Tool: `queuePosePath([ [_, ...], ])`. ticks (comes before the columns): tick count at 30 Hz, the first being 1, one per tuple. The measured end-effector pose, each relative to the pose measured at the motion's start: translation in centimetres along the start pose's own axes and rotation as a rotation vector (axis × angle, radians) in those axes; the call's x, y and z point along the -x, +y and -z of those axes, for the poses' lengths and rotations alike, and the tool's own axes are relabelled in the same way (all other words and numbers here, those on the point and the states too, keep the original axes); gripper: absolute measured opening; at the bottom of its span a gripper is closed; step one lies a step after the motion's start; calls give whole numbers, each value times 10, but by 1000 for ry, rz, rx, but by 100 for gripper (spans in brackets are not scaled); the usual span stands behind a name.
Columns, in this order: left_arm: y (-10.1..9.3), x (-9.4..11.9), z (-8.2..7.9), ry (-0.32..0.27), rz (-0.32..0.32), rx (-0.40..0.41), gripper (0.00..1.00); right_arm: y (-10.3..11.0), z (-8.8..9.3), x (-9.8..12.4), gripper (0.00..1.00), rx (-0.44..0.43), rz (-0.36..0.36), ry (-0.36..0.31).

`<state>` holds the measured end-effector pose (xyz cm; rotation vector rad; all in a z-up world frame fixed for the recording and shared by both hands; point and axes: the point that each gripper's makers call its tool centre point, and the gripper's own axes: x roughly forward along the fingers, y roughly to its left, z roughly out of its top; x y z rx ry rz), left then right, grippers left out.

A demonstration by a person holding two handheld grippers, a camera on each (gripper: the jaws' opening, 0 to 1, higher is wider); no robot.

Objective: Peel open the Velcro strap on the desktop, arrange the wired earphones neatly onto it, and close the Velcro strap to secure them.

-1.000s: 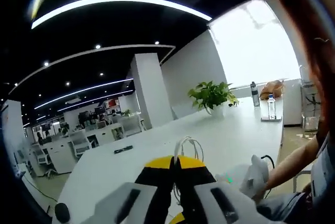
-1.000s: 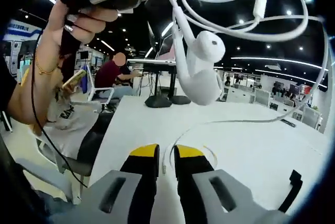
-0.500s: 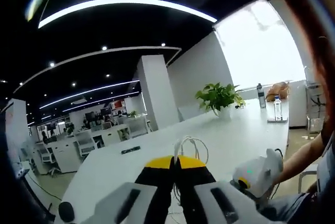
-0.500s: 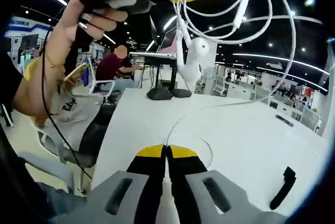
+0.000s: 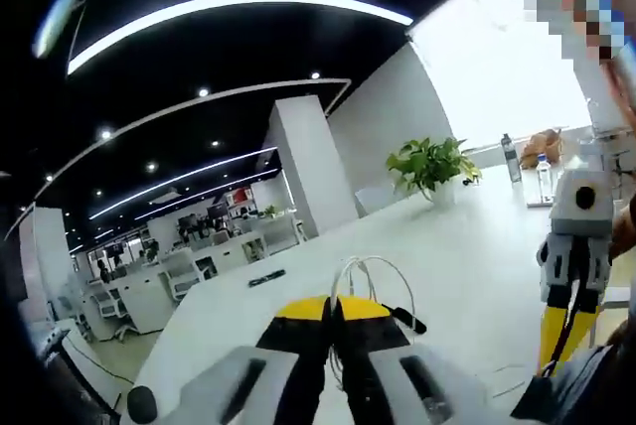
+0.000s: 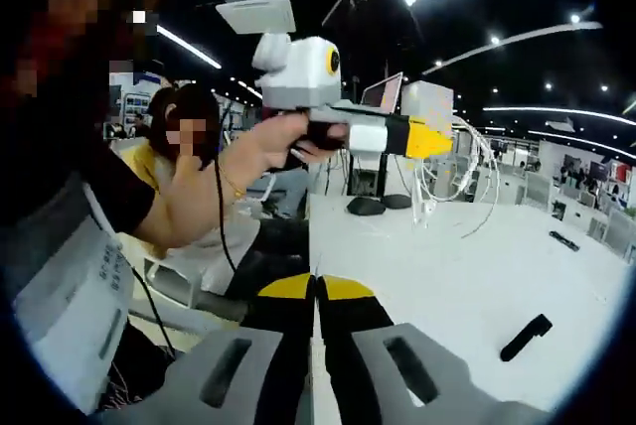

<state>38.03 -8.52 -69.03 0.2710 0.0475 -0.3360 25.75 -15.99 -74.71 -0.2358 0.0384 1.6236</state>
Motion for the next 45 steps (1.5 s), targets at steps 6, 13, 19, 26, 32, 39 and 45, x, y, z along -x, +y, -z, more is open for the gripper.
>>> queuePosePath([
  [6, -30, -13, 14, 15, 96, 11, 6, -27, -16, 16, 5, 96, 74, 21],
  [13, -62, -32, 42, 41, 220, 127, 6, -74, 0, 29, 5, 66, 166, 69],
  [19, -69, -51, 74, 91, 276, 226, 6, -112, 25, 34, 5, 16, 262, 81],
  [26, -67, -59, 99, 137, 298, 334, 6, -135, 54, 22, 5, 9, 311, 105],
  [32, -64, -63, 105, 159, 317, 381, 6, -152, 60, 4, 5, 60, 333, 114],
  [39, -64, -64, 107, 179, 330, 420, 6, -163, 61, -4, 6, 244, 391, 167],
  [45, -68, -65, 107, 184, 340, 413, 6, -164, 57, -6, 8, 323, 425, 177],
])
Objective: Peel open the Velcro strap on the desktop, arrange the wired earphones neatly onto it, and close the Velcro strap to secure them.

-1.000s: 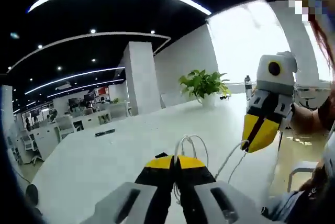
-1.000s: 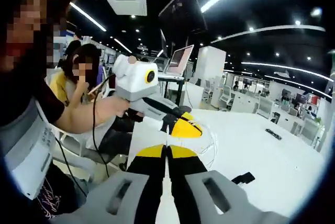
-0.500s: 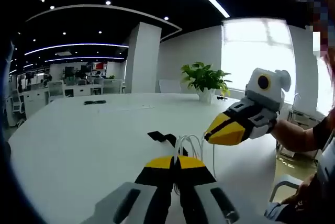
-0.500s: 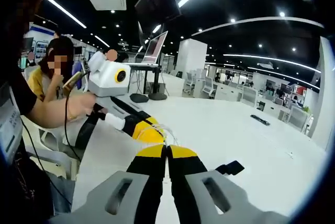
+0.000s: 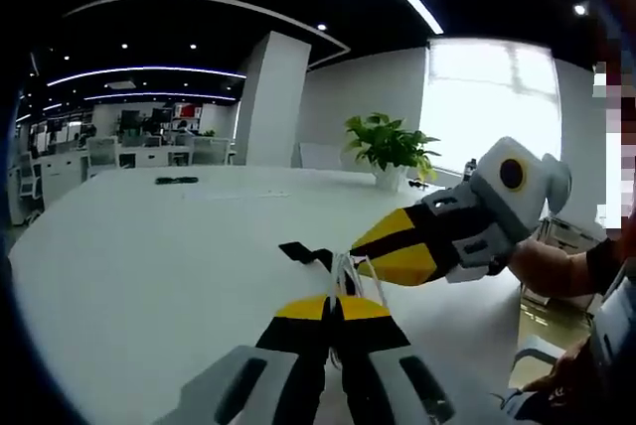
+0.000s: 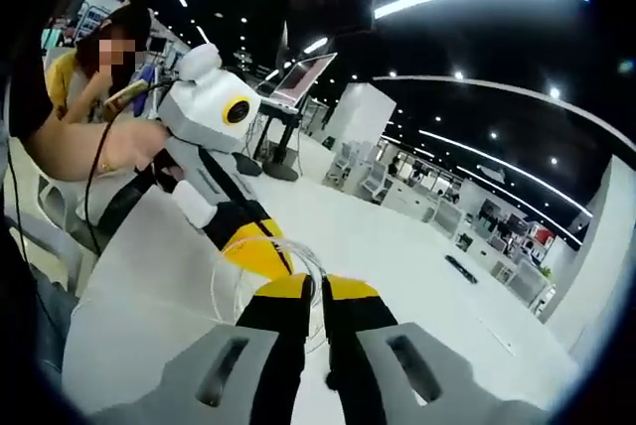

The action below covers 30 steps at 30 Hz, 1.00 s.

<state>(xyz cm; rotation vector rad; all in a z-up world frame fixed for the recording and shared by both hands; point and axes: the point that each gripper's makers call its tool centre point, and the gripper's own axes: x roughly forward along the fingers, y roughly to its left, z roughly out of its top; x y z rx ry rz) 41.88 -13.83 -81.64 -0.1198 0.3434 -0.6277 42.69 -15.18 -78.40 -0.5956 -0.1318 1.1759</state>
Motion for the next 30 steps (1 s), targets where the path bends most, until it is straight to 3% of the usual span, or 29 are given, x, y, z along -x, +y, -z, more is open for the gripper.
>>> queuePosePath([
  [18, -7, 3, 1, 29, -23, -86, 6, -3, 3, 1, 10, 96, 12, 32],
  [30, -14, 6, -1, 48, -24, -162, 6, 1, 4, 0, 11, 82, -23, 34],
])
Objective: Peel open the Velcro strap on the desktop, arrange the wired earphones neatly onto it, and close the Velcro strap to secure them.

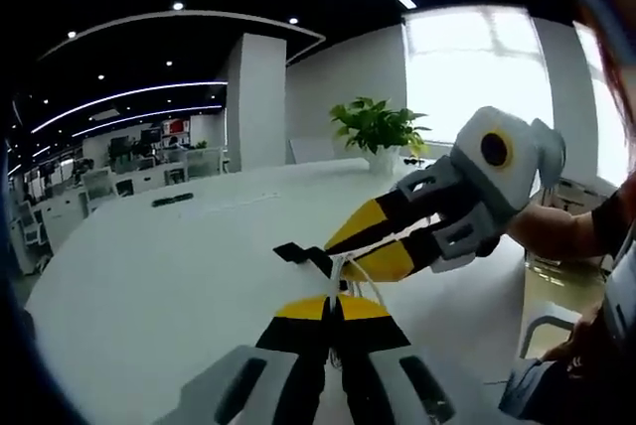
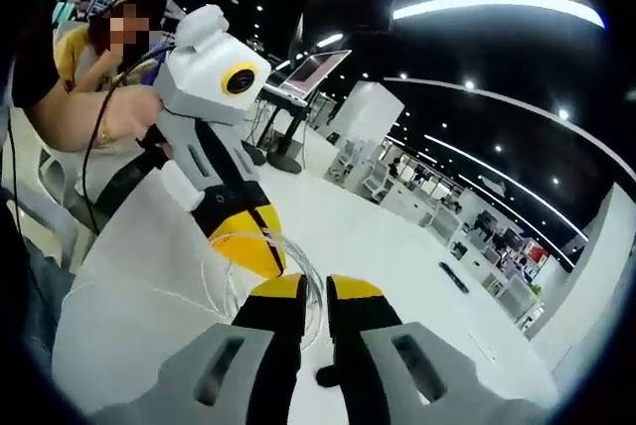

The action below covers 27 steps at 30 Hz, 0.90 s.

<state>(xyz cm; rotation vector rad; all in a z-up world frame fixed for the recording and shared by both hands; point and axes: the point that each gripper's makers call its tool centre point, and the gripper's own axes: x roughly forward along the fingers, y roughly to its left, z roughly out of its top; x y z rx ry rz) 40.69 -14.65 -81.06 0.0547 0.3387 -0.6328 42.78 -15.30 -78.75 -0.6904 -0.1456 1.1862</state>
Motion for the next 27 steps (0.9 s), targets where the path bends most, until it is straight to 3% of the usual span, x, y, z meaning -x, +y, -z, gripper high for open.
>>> queuePosePath([
  [6, -3, 1, -2, 2, 5, -18, 6, 1, 2, -2, 10, 25, 2, 14],
  [27, -1, 3, -2, -17, 3, 3, 6, 2, 4, -3, 5, -14, 9, 30],
])
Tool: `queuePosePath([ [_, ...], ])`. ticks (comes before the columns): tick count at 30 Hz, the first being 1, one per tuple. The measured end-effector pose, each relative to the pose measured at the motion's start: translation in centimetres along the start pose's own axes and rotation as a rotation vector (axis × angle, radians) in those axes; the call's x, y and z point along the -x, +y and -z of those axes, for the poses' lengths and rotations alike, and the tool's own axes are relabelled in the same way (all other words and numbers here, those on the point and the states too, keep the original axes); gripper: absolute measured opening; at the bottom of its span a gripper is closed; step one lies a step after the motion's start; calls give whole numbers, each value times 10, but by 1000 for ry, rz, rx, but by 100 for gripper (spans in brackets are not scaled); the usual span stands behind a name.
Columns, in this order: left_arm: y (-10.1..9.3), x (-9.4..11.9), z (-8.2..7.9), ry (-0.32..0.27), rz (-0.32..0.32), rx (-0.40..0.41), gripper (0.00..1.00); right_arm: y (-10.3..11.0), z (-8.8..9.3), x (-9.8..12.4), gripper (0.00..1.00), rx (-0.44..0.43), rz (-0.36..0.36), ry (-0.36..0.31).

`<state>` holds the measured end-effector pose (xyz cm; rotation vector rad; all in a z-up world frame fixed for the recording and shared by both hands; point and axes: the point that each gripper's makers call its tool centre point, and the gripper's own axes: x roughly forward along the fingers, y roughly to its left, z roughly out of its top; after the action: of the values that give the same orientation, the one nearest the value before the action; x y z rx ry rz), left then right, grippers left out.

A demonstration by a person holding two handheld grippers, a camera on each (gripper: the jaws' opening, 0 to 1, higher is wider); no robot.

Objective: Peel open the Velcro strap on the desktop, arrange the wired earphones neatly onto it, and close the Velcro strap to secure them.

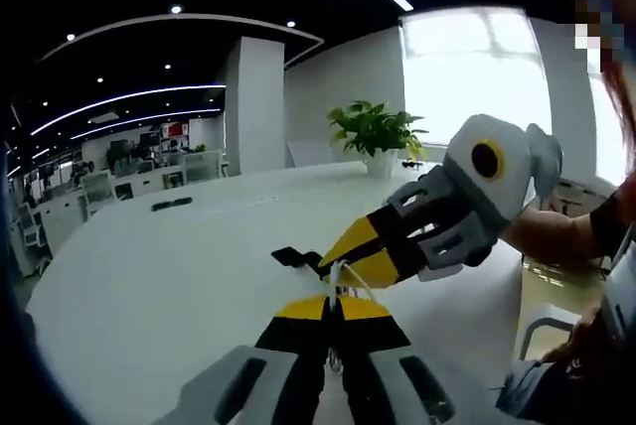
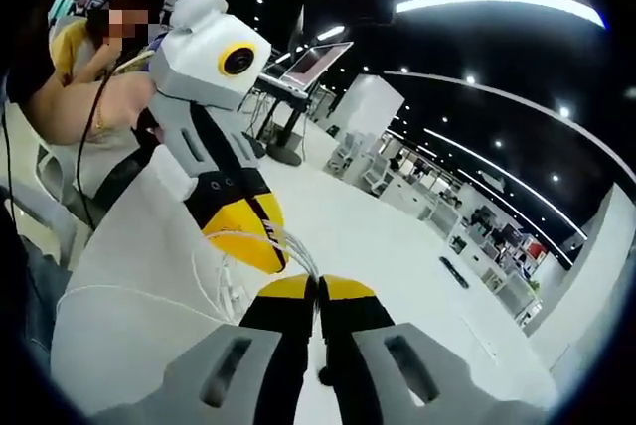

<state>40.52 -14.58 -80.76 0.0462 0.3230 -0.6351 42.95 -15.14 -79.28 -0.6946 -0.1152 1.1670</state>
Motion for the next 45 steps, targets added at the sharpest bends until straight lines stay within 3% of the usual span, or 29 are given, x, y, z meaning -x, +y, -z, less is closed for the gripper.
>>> queuePosePath([
  [8, 16, 11, -2, -55, -15, 74, 11, -4, 2, 0, 5, -42, 12, 11],
  [14, 28, 27, -11, -128, -29, 122, 15, -5, 2, 0, 5, -76, 12, 4],
  [20, 21, 33, -22, -193, -21, 95, 32, -8, 5, 1, 5, -158, 7, 4],
  [24, 11, 22, -21, -183, 2, 78, 40, -7, 4, 2, 4, -186, 2, -3],
  [28, 11, 11, -15, -162, 6, 45, 33, -6, 0, 4, 4, -207, -6, -11],
  [33, 11, 6, -17, -191, 53, 136, 27, -6, -1, 8, 4, -227, -11, -14],
  [45, 15, 2, -4, -170, 53, 175, 19, -3, -2, 7, 4, -257, -31, -22],
])
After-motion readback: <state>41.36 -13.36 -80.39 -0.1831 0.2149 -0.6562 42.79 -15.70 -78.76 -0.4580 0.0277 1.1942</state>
